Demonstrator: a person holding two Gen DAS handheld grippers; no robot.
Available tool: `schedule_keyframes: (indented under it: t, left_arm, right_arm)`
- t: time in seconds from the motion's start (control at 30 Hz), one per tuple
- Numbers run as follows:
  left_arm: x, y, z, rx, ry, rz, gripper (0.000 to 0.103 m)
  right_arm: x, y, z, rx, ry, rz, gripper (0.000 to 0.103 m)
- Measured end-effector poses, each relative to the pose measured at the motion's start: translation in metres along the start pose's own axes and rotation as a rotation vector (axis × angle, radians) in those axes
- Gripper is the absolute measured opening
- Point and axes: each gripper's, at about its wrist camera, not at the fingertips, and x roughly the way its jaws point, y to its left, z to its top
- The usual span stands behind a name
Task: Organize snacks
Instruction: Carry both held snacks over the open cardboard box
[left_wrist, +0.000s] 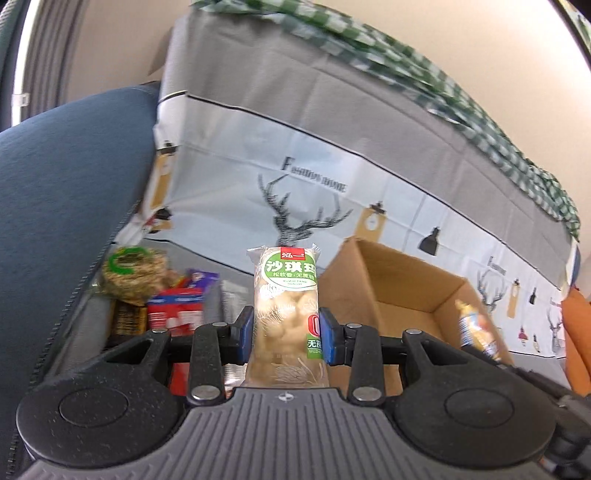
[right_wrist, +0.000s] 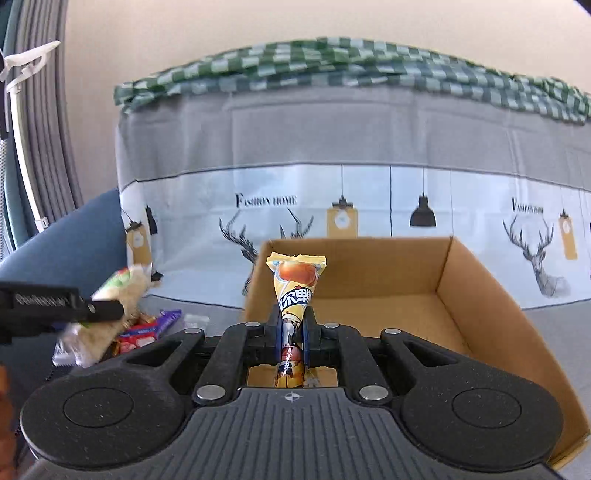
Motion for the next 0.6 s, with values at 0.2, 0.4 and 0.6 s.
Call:
schedule_keyframes:
  t: [0.2,0.4,0.6]
  left_arm:
    - [0.003,-0.028,-0.007,0.021,-0.024,-0.055,0.039]
    - [0.004,-0.056,-0.016,0.074,-0.058,-0.109,0.039]
    - [0.009,-0.080,-0.024,0.103,-0.079,-0.169,0.039]
  right_arm:
    - [0.001,-0.025,-0.005,0.025,-0.029,-0.021,0.010]
    - [0.005,-0.048,-0.011,0.060,-0.042,-0.055,0.010]
    - [0.010,-0.062,-0.016,0.097,-0.071,-0.072,0.010]
